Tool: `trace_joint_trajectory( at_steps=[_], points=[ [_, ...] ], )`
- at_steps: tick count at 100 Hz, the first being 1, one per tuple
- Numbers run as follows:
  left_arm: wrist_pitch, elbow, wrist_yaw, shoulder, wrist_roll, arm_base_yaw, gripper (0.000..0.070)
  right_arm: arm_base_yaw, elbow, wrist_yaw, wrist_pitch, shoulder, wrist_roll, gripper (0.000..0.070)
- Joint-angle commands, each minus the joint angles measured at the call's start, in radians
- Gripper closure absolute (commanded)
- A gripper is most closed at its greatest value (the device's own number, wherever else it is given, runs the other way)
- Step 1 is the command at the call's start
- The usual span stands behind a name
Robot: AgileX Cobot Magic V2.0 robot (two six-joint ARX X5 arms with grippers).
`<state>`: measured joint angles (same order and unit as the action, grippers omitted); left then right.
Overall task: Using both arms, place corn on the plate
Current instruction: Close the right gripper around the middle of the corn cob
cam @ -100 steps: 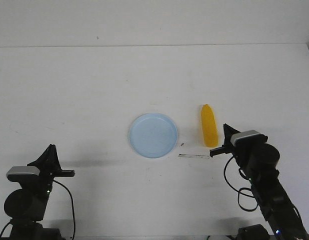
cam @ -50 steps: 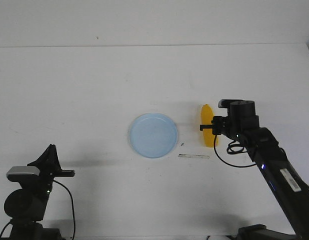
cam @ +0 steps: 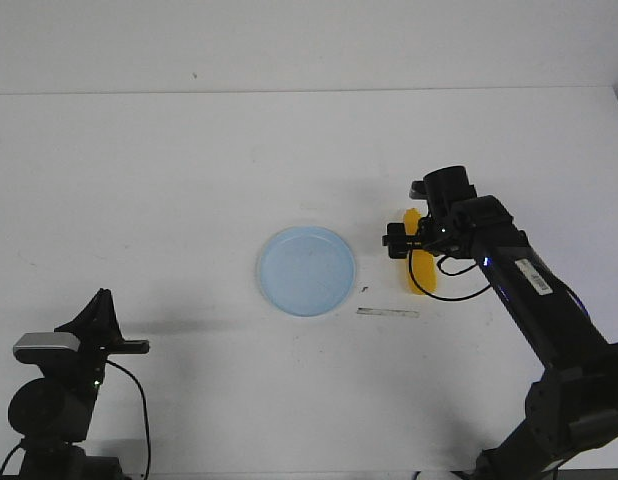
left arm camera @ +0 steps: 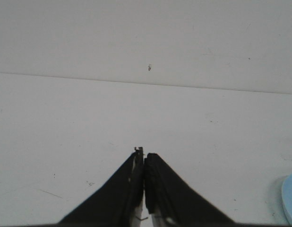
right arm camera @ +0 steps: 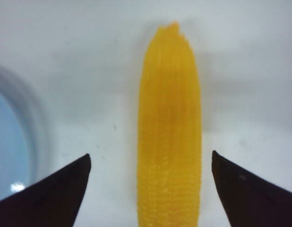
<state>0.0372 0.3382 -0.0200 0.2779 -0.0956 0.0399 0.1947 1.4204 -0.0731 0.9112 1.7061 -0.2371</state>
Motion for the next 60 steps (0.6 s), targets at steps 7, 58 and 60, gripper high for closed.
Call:
trace_joint_trajectory(
  at_steps=[7, 58, 60],
  points=[
    [0.009, 0.008, 0.001, -0.001, -0.002, 0.001, 0.0699, 0.003, 0.019, 0.045, 0.010, 0.053, -0.009, 0.0105],
    [0.009, 0.008, 0.001, -0.001, -0.002, 0.001, 0.0699, 0.002, 0.019, 0.067, -0.043, 0.134, 0.006, 0.0181],
    [0.010, 0.008, 0.001, -0.001, -0.002, 0.001, 0.0699, 0.002, 0.019, 0.066, -0.043, 0.135, 0.006, 0.0201]
  ],
)
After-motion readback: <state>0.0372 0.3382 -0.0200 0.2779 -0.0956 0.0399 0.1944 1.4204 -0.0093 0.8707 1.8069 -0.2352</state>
